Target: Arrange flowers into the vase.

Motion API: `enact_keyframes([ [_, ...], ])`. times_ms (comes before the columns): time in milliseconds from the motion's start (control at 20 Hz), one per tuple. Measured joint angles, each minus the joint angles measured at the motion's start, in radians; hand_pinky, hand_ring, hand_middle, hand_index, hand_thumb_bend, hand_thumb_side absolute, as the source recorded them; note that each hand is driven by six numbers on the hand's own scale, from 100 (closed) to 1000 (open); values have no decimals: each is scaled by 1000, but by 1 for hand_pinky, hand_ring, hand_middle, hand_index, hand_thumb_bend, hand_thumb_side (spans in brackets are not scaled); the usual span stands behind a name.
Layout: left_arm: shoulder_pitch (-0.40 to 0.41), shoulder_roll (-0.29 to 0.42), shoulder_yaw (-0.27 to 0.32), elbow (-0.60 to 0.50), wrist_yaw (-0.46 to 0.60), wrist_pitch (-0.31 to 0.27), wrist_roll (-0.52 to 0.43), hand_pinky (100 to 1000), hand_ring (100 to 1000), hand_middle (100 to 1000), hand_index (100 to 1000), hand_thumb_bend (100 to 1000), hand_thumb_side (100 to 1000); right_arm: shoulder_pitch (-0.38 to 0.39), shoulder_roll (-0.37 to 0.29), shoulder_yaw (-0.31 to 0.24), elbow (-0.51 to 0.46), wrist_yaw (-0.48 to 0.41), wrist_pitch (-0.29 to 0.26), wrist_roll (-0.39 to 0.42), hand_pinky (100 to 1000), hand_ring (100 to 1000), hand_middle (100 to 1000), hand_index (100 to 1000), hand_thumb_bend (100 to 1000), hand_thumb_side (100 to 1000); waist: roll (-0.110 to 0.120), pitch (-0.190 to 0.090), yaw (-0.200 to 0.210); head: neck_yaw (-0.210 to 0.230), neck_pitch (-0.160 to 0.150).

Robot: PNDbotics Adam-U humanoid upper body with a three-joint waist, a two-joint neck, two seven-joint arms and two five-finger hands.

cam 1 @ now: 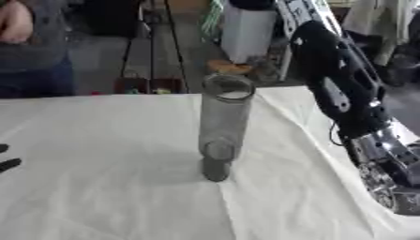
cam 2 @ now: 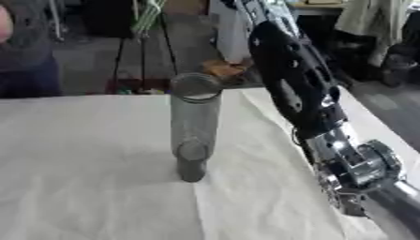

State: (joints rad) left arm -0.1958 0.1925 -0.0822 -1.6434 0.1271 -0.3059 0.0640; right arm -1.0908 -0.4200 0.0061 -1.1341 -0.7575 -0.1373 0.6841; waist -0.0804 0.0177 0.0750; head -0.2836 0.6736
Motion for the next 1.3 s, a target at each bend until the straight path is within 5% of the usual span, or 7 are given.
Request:
enact_keyframes([
  [600, 0, 0, 0, 0, 0, 0, 0, 705, 939, 650, 792, 965, 782, 0, -25, 7, 1, 45, -174, 36, 100, 100, 281, 565, 100, 404, -7, 0, -5, 0, -3],
  [1300, 6, 0, 1, 0, 0, -1, 1, 706, 941, 650, 792, 964, 781, -1, -93, 45, 68, 87, -284, 50, 100, 100, 277, 549, 100, 356, -21, -5, -19, 6, -2],
])
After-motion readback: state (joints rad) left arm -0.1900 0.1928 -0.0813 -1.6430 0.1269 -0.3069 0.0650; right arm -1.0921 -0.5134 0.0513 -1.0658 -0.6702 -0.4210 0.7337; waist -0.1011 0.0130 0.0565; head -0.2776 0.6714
